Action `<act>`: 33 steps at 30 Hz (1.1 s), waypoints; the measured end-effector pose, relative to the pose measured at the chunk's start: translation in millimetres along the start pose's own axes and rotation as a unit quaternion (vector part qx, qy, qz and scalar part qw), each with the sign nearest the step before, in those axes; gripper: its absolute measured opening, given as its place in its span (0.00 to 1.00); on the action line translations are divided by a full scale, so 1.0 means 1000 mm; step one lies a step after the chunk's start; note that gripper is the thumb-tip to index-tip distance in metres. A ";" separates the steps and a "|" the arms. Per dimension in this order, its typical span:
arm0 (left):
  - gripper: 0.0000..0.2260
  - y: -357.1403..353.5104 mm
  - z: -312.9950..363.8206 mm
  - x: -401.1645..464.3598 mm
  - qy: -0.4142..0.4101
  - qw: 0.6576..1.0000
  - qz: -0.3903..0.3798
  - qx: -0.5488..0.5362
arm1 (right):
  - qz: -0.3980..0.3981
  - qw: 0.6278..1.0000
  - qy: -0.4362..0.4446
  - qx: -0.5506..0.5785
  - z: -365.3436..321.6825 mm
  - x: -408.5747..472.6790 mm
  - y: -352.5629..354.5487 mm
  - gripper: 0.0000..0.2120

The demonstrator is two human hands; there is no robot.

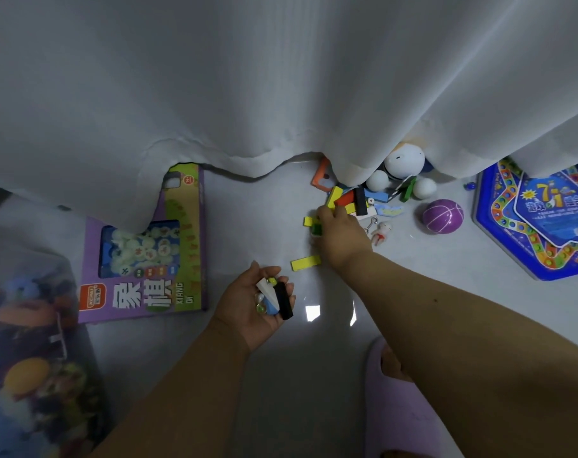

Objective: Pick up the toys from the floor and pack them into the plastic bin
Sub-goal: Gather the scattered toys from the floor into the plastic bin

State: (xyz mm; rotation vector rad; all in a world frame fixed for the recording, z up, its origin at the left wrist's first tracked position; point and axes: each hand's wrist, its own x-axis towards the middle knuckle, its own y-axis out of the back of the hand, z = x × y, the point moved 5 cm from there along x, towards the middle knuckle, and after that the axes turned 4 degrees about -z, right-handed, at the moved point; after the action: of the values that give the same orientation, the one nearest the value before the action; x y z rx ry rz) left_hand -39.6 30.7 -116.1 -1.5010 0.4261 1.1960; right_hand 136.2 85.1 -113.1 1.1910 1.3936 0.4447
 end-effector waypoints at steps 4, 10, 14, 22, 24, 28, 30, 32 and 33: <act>0.17 0.004 -0.005 0.002 0.003 1.000 0.007 0.001 | -0.012 1.000 -0.022 0.010 -0.004 -0.001 -0.006 0.19; 0.17 0.005 -0.004 0.003 -0.002 1.000 0.007 0.002 | -0.001 0.999 -0.015 0.043 -0.001 -0.006 -0.010 0.20; 0.17 0.005 -0.006 0.004 0.005 1.000 0.012 0.003 | -0.017 0.996 0.008 0.092 0.008 -0.003 -0.004 0.19; 0.17 -0.004 -0.012 0.007 0.015 1.000 0.021 -0.008 | -0.084 0.956 0.193 0.206 -0.028 -0.038 0.013 0.14; 0.16 -0.011 -0.014 0.006 0.022 0.998 -0.005 -0.059 | -0.148 0.944 0.263 0.135 -0.050 -0.050 0.004 0.16; 0.13 -0.012 -0.016 0.001 0.014 0.995 -0.032 -0.092 | 0.001 0.952 0.262 0.156 -0.049 -0.072 0.016 0.19; 0.12 -0.011 -0.014 -0.002 0.012 0.996 -0.036 -0.084 | 0.173 0.945 0.222 0.169 -0.019 -0.102 0.023 0.20; 0.13 -0.008 -0.014 -0.006 0.013 0.996 -0.043 -0.075 | 0.157 0.948 0.273 0.033 -0.001 -0.138 -0.004 0.22; 0.13 -0.006 -0.015 -0.008 0.017 0.996 -0.049 -0.069 | 0.091 0.941 0.319 -0.064 0.003 -0.153 -0.028 0.25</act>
State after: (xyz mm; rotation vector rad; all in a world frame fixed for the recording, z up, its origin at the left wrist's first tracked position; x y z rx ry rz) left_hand -31.7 17.0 -107.7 -1.6426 0.2943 1.1437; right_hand 95.8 -55.6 -59.7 1.1163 1.7681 1.1096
